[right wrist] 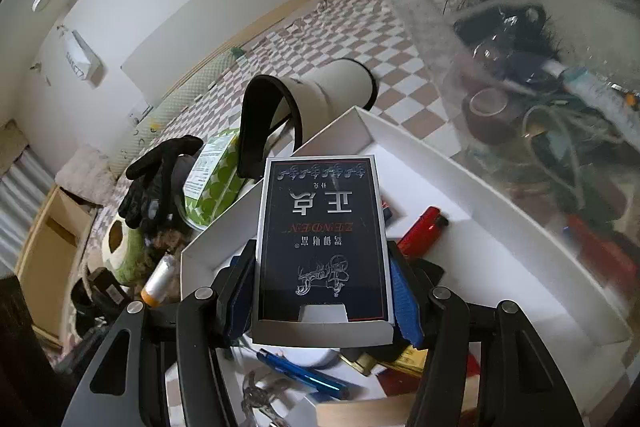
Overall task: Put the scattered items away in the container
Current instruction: 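Open the right gripper to drop the black book box into the tray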
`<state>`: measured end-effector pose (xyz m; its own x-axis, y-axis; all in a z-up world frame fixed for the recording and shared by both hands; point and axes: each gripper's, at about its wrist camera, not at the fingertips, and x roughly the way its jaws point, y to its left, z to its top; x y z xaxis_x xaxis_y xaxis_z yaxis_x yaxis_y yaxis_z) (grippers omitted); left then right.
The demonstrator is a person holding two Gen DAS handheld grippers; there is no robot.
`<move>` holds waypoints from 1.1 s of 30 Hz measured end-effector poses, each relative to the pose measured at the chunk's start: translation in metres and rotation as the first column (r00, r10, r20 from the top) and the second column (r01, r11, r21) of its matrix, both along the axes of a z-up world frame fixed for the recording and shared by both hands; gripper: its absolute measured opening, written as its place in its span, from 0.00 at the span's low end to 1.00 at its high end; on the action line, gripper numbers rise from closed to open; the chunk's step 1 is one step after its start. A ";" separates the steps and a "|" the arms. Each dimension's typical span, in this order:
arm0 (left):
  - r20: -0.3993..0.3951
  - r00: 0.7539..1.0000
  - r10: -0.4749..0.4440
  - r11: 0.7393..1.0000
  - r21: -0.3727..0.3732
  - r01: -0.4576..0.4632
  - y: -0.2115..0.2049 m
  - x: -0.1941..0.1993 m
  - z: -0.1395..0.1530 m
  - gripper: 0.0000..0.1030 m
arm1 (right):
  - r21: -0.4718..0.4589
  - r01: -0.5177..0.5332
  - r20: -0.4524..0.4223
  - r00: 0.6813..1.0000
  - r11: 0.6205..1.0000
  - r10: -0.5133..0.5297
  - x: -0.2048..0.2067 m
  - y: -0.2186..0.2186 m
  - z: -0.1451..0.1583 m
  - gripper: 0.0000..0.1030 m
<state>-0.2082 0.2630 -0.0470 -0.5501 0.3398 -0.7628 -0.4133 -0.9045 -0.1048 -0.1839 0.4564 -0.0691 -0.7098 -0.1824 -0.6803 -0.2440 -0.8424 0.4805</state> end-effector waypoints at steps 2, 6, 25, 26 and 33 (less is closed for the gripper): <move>0.006 1.000 -0.005 1.000 -0.002 0.005 0.002 0.000 -0.004 0.81 | 0.000 -0.012 0.014 1.000 1.000 0.012 -0.004 -0.003 -0.004 0.59; 0.010 1.000 -0.024 1.000 0.004 0.024 0.006 0.003 -0.007 0.81 | 0.008 -0.014 0.056 0.998 1.000 0.013 -0.008 -0.007 -0.011 0.60; 0.006 0.979 -0.203 0.973 -0.108 0.202 0.024 0.054 -0.031 0.81 | -0.078 0.021 -0.016 1.000 0.997 -0.023 0.010 0.003 0.007 0.88; 0.005 0.977 -0.212 0.972 -0.107 0.211 0.022 0.057 -0.031 0.81 | -0.079 0.023 -0.014 1.000 0.997 -0.024 0.011 0.003 0.006 0.88; 0.001 0.961 -0.277 0.956 -0.099 0.276 0.015 0.075 -0.032 0.81 | -0.092 0.027 -0.005 1.000 0.995 -0.027 0.013 0.004 0.002 0.88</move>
<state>-0.1336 0.2775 -0.0788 -0.4551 0.4048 -0.7931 -0.6494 -0.7603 -0.0154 -0.1713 0.4604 -0.0674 -0.7198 -0.2245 -0.6569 -0.2628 -0.7878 0.5571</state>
